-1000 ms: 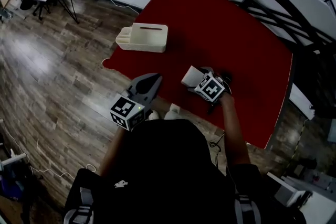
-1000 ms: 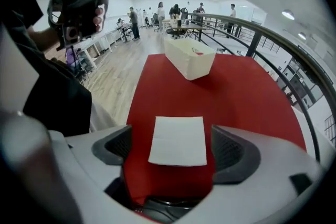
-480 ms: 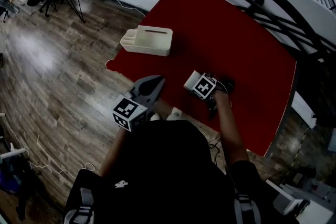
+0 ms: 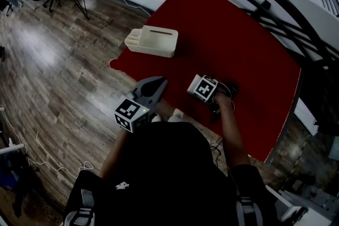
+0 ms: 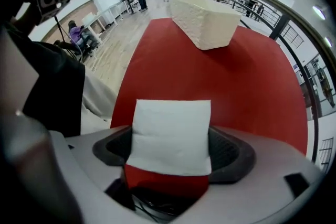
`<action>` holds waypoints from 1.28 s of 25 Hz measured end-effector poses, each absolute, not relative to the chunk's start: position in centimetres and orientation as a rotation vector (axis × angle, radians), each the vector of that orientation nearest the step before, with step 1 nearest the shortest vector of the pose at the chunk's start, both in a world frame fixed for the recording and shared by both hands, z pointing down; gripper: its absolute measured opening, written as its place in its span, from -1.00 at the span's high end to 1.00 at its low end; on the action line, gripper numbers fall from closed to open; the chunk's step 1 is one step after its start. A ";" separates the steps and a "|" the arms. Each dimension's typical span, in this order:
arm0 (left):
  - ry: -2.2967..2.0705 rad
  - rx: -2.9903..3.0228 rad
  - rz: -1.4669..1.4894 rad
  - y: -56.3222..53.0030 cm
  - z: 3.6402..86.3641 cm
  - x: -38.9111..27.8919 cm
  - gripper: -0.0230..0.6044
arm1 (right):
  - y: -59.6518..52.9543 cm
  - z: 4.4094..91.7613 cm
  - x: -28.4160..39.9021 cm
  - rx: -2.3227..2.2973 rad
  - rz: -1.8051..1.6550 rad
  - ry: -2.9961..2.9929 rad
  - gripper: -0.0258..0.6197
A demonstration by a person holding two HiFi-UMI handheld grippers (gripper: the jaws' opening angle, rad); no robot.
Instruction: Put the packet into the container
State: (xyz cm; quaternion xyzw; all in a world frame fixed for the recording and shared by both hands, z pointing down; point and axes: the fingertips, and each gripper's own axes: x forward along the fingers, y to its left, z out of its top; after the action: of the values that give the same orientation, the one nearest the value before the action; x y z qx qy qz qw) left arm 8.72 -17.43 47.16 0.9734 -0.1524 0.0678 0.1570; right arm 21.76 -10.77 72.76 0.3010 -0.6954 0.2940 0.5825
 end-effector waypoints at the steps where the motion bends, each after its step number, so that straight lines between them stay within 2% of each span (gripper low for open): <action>1: -0.441 2.784 0.193 -17.5 47.2 8.7 0.90 | -10.9 72.6 21.6 0.693 0.680 -1.632 -0.49; 21: -0.616 2.775 0.227 -19.0 47.0 4.6 0.90 | -24.8 62.7 18.0 0.617 0.392 -1.721 -0.49; 32: -0.762 2.768 0.248 -20.2 46.6 2.5 0.90 | -32.2 60.7 15.6 0.556 0.278 -1.751 -0.49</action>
State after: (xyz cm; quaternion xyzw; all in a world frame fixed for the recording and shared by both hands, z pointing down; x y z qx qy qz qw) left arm 2.48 -20.17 46.58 0.9525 -0.2621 0.0854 0.1297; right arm 15.57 -32.16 60.75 0.2397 -0.7549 0.1201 0.5985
